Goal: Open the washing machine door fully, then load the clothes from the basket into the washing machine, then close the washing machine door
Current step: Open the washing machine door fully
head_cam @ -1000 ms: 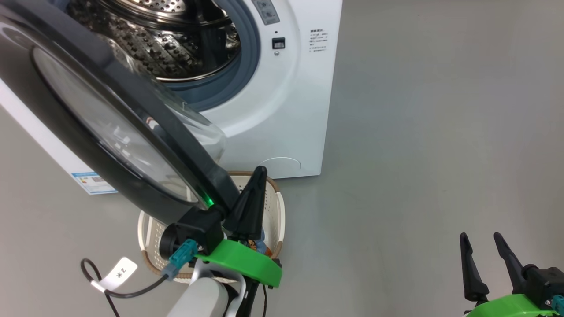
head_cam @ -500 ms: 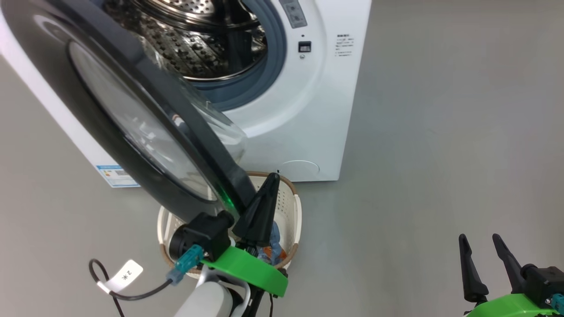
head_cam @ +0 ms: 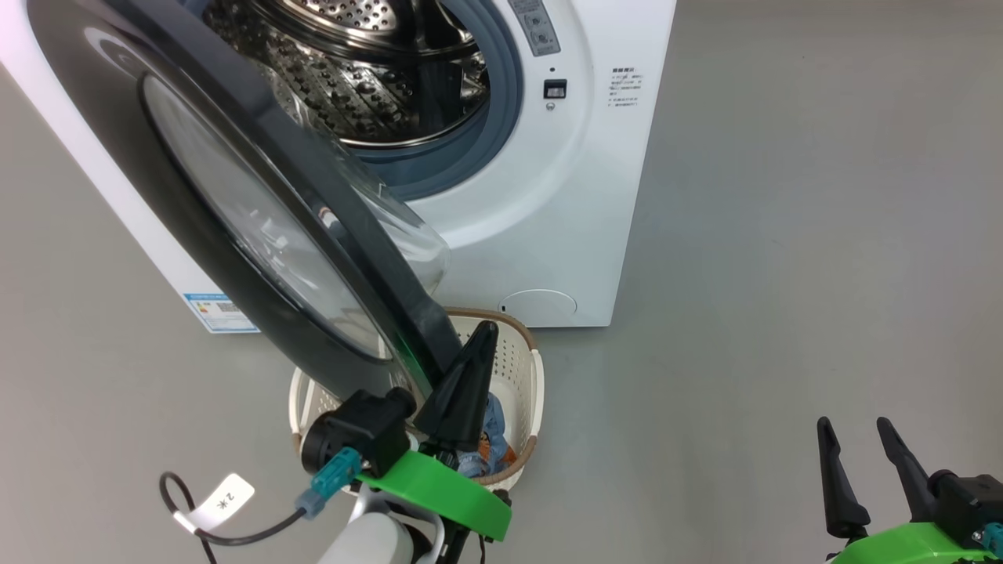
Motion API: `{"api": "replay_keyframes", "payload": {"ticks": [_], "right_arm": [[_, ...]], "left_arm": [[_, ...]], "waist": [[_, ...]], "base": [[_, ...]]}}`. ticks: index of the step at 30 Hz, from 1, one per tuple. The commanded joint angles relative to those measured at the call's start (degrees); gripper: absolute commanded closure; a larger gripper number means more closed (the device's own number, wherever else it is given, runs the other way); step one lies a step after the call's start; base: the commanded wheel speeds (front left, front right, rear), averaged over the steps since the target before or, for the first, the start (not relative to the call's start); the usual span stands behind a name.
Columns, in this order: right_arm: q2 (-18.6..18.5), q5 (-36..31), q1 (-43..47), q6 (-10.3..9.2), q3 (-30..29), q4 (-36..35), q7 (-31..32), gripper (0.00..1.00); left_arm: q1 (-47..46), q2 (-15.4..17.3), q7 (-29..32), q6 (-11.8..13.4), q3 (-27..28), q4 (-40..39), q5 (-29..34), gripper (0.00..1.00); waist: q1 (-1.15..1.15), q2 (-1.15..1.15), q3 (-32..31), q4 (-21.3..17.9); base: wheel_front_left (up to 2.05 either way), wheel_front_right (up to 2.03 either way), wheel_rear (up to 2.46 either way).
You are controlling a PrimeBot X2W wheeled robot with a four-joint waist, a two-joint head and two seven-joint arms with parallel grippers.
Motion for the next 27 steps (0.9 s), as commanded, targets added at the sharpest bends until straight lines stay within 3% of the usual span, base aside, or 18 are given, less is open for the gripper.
{"api": "replay_keyframes", "payload": {"ticks": [1, 16, 27], "right_arm": [[-0.8, 0.1, -1.3, 0.26, 1.0, -1.2, 0.1, 0.0], [-0.8, 0.5, -1.7, 0.26, 1.5, -1.6, 0.2, 0.0], [-0.8, 1.2, -1.7, 0.26, 2.8, -2.4, 0.7, 0.0]], "left_arm": [[-0.7, 2.9, -0.5, 1.9, 3.6, 0.0, 0.0, 1.0], [1.7, 5.3, -1.2, 3.1, 4.2, -0.2, 0.5, 1.0], [5.4, 7.7, -1.1, 5.7, 4.0, -6.5, 2.2, 1.0]], "waist": [[0.0, 0.0, 0.1, 0.1], [0.0, 0.0, -0.2, 2.4], [0.0, 0.0, -0.1, 4.3]], "base": [[0.0, 0.0, 0.0], [0.0, 0.0, 0.0], [0.0, 0.0, 0.0]]}}
